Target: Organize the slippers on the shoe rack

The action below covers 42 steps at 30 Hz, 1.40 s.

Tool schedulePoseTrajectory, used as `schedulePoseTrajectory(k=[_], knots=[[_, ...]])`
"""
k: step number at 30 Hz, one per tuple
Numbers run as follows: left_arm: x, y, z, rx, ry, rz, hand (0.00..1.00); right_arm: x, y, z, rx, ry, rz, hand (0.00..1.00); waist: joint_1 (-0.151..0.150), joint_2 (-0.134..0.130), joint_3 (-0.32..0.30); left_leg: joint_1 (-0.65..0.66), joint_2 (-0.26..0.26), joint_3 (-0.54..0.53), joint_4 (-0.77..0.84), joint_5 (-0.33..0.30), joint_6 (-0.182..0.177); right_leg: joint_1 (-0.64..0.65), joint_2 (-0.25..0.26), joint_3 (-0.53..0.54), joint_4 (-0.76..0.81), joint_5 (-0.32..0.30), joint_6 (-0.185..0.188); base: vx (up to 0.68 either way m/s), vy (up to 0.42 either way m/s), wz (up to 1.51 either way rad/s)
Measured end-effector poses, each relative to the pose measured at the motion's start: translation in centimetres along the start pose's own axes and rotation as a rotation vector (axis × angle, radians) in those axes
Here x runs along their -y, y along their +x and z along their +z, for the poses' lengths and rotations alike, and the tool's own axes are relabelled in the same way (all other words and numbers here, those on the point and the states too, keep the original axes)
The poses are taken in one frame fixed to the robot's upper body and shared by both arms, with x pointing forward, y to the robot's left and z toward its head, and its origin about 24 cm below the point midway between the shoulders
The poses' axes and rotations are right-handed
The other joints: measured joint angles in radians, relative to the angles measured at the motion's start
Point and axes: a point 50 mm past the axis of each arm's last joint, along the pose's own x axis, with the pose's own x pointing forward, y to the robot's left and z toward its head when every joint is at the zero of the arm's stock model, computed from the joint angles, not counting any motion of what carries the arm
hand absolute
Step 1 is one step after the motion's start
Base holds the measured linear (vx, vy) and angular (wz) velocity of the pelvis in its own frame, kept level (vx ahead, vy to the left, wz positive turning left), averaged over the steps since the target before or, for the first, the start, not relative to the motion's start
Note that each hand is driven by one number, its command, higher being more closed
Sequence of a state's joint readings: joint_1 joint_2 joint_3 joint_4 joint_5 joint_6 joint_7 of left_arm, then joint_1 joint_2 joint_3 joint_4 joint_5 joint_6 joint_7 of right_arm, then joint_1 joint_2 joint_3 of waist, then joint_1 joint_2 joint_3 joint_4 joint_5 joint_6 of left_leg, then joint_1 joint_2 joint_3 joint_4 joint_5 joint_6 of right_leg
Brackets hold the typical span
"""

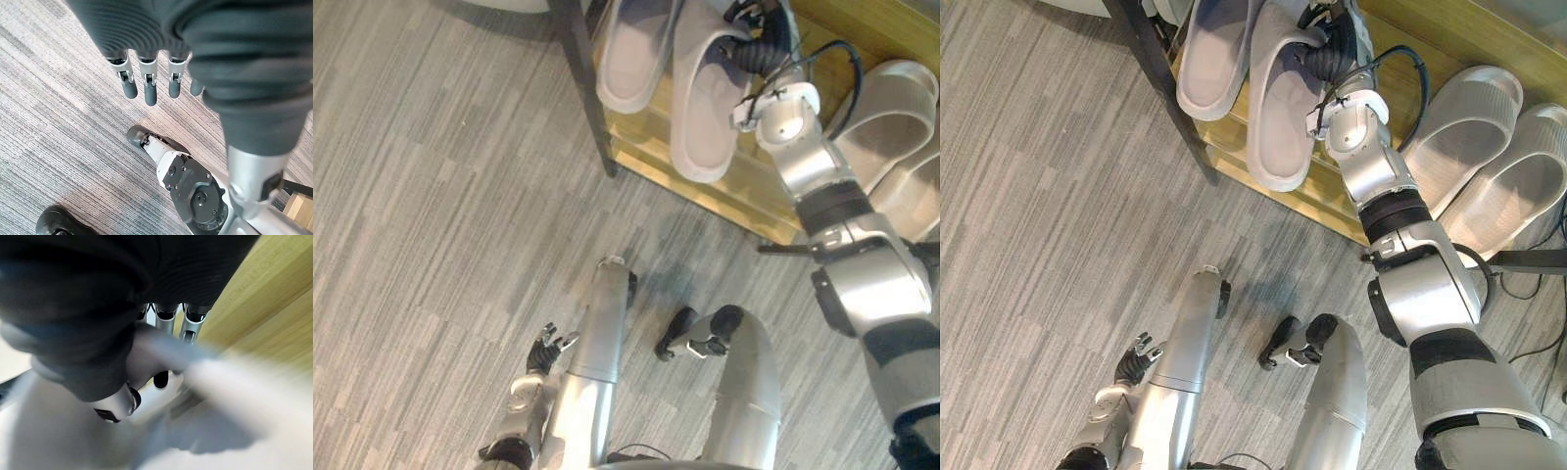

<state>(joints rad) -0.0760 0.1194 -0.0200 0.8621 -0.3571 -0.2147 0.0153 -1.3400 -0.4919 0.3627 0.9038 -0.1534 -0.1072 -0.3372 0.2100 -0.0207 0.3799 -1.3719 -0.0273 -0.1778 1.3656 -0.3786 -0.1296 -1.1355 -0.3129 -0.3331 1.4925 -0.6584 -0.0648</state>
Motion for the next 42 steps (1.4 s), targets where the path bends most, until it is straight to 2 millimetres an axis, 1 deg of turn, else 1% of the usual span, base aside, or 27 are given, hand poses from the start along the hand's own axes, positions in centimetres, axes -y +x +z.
schedulePoseTrajectory(k=[3, 6, 7, 10, 13, 17, 22, 24, 25, 29, 33, 35, 36, 39, 40, 41, 42], knots=[[0.1, 0.0, 0.0, -0.001, -0.007, 0.001, 0.0, 0.5, 0.4, -0.3, -0.035, -0.011, -0.021, 0.0, 0.007, 0.001, -0.013, -0.031, 0.0, -0.006, 0.0, 0.009, -0.006, -0.025, -0.003, -0.011, 0.006, -0.003, 0.003, 0.01, -0.03, 0.12], [0.1, 0.1, 0.1, 0.001, -0.026, 0.003, 0.0, 0.9, 0.5, -0.8, -0.065, 0.009, -0.04, 0.0, 0.012, 0.001, -0.013, -0.038, -0.003, -0.012, 0.0, 0.011, -0.01, -0.026, -0.009, -0.023, 0.007, -0.005, 0.001, 0.02, -0.01, 0.07], [0.0, 0.1, 0.0, 0.001, -0.034, 0.005, 0.0, 1.1, 0.5, -0.9, -0.071, 0.018, -0.05, 0.0, 0.012, 0.001, -0.013, -0.04, -0.007, -0.012, -0.001, 0.012, -0.01, -0.027, -0.017, -0.026, 0.01, -0.009, -0.007, 0.02, -0.006, 0.08], [0.1, 0.1, 0.1, 0.003, -0.04, 0.005, 0.0, 1.4, 0.5, -1.2, -0.086, 0.036, -0.061, 0.0, 0.013, 0.001, -0.013, -0.041, -0.008, -0.012, -0.004, 0.013, -0.012, -0.029, -0.018, -0.025, 0.012, -0.01, -0.006, 0.01, -0.004, 0.04], [0.1, 0.1, 0.1, 0.003, -0.039, 0.005, 0.0, 1.4, 0.4, -1.6, -0.104, 0.03, -0.059, 0.0, 0.013, 0.001, -0.013, -0.041, -0.005, -0.01, -0.005, 0.014, -0.013, -0.031, -0.017, -0.025, 0.012, -0.01, -0.006, 0.0, 0.0, 0.0], [0.2, 0.3, 0.3, 0.003, -0.039, 0.004, 0.0, 1.4, 0.4, -1.7, -0.108, 0.029, -0.059, 0.0, 0.011, 0.001, -0.013, -0.04, -0.001, -0.007, -0.005, 0.014, -0.013, -0.033, -0.016, -0.023, 0.011, -0.01, -0.007, 0.0, 0.0, 0.0], [0.6, 0.7, 1.0, 0.017, -0.043, -0.007, 0.0, 1.2, 0.4, -1.5, -0.107, 0.044, -0.08, 0.0, 0.006, 0.001, -0.013, -0.032, 0.003, 0.001, -0.006, 0.014, -0.013, -0.033, -0.015, -0.014, 0.011, -0.01, -0.007, 0.0, 0.001, -0.01], [0.8, 1.0, 1.4, 0.026, -0.061, -0.009, 0.0, 1.2, 0.2, -0.7, -0.096, 0.127, -0.141, 0.0, 0.004, 0.001, -0.013, -0.017, 0.008, 0.014, -0.016, 0.015, -0.012, -0.029, -0.013, -0.001, 0.006, -0.008, -0.008, 0.0, 0.0, -0.06], [0.9, 1.0, 1.5, 0.028, -0.062, -0.011, 0.0, 1.2, 0.2, -0.5, -0.087, 0.13, -0.149, 0.0, 0.003, 0.001, -0.013, -0.014, 0.01, 0.015, -0.018, 0.015, -0.011, -0.027, -0.013, 0.0, 0.003, -0.007, -0.01, 0.01, -0.008, -0.08], [0.9, 1.2, 2.0, 0.038, -0.085, -0.005, 0.0, 0.7, -0.7, 0.1, -0.058, 0.194, -0.207, 0.0, -0.008, 0.001, -0.012, 0.025, 0.025, 0.021, -0.04, 0.015, -0.011, 0.006, 0.002, 0.001, -0.024, -0.002, -0.01, 0.02, -0.022, -0.07], [0.9, 1.3, 2.3, 0.048, -0.117, 0.007, 0.0, 0.8, -1.6, 0.4, -0.047, 0.282, -0.266, 0.0, -0.013, 0.0, -0.012, 0.058, 0.036, 0.03, -0.069, 0.015, -0.012, 0.028, 0.014, 0.007, -0.052, 0.005, -0.006, 0.01, -0.02, -0.04], [0.6, 1.3, 2.2, 0.039, -0.14, 0.02, 0.0, 0.6, -2.1, 0.4, -0.046, 0.32, -0.286, 0.0, -0.02, 0.0, -0.011, 0.073, 0.037, 0.03, -0.077, 0.015, -0.012, 0.044, 0.017, 0.005, -0.062, 0.006, -0.006, 0.04, -0.032, 0.01], [0.5, 1.3, 2.2, 0.036, -0.158, 0.029, 0.0, 0.1, -2.6, 0.4, -0.054, 0.356, -0.295, 0.0, -0.028, -0.001, -0.009, 0.086, 0.037, 0.031, -0.087, 0.015, -0.012, 0.057, 0.017, 0.004, -0.071, 0.006, -0.006, 0.03, -0.025, 0.03], [0.3, 1.3, 2.1, 0.036, -0.177, 0.038, 0.0, -1.0, -3.4, 0.5, -0.069, 0.409, -0.285, 0.0, -0.035, -0.001, -0.008, 0.103, 0.041, 0.032, -0.097, 0.015, -0.012, 0.075, 0.022, 0.003, -0.085, 0.008, -0.001, 0.01, -0.004, -0.02], [0.2, 1.4, 2.3, 0.042, -0.183, 0.042, 0.0, -2.7, -4.5, 0.3, -0.1, 0.466, -0.254, 0.0, -0.039, -0.002, -0.003, 0.123, 0.049, 0.033, -0.107, 0.015, -0.012, 0.094, 0.032, 0.002, -0.101, 0.011, 0.004, 0.02, -0.011, -0.06], [0.2, 1.4, 2.3, 0.043, -0.184, 0.043, 0.0, -3.0, -4.8, 0.3, -0.106, 0.475, -0.247, 0.0, -0.039, -0.002, -0.003, 0.125, 0.05, 0.033, -0.109, 0.015, -0.012, 0.095, 0.034, 0.002, -0.103, 0.012, 0.007, 0.01, -0.009, -0.08], [0.2, 1.4, 2.5, 0.046, -0.19, 0.047, 0.0, -4.2, -5.4, 0.3, -0.128, 0.512, -0.225, 0.0, -0.042, -0.002, 0.001, 0.132, 0.053, 0.034, -0.114, 0.015, -0.012, 0.103, 0.035, 0.002, -0.108, 0.013, 0.01, 0.0, -0.003, -0.04]])
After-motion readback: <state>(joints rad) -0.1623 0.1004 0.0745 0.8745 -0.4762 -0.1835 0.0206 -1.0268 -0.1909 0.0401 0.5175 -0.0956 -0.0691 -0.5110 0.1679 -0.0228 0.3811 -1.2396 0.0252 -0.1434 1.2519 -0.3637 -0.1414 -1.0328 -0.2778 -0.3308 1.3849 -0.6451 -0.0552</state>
